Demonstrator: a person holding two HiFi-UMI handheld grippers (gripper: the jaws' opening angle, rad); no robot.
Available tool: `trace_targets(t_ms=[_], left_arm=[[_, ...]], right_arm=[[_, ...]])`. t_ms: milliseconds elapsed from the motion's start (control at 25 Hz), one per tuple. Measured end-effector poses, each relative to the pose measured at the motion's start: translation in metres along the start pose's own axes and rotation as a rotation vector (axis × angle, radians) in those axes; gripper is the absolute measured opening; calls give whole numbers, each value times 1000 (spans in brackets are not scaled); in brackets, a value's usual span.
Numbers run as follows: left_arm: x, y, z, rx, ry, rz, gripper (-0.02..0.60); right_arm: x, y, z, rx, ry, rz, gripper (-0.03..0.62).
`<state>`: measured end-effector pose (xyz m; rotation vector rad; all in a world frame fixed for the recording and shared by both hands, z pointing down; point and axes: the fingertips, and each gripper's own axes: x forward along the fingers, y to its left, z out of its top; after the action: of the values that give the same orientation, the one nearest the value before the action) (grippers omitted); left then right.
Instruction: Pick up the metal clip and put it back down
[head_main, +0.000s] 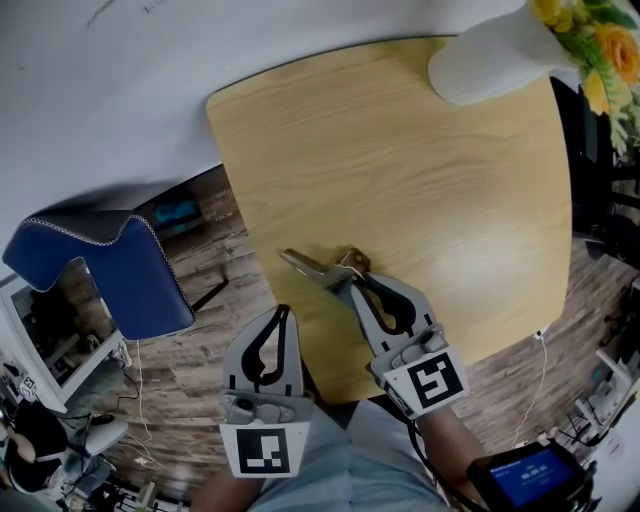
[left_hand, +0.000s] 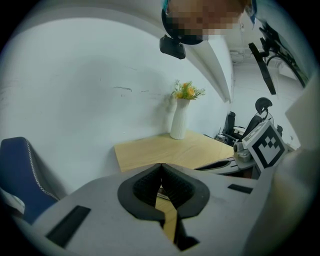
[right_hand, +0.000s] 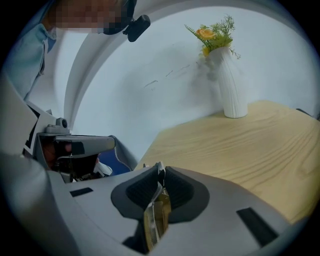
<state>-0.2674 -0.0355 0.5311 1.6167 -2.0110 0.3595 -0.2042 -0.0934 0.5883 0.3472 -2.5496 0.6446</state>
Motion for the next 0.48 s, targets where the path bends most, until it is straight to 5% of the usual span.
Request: trace_targets(t_ms=[480], left_arm=[[-29,-27,47,33,-114,5,18]], right_arm=[[-33,23,60,-92,-184,8,49]])
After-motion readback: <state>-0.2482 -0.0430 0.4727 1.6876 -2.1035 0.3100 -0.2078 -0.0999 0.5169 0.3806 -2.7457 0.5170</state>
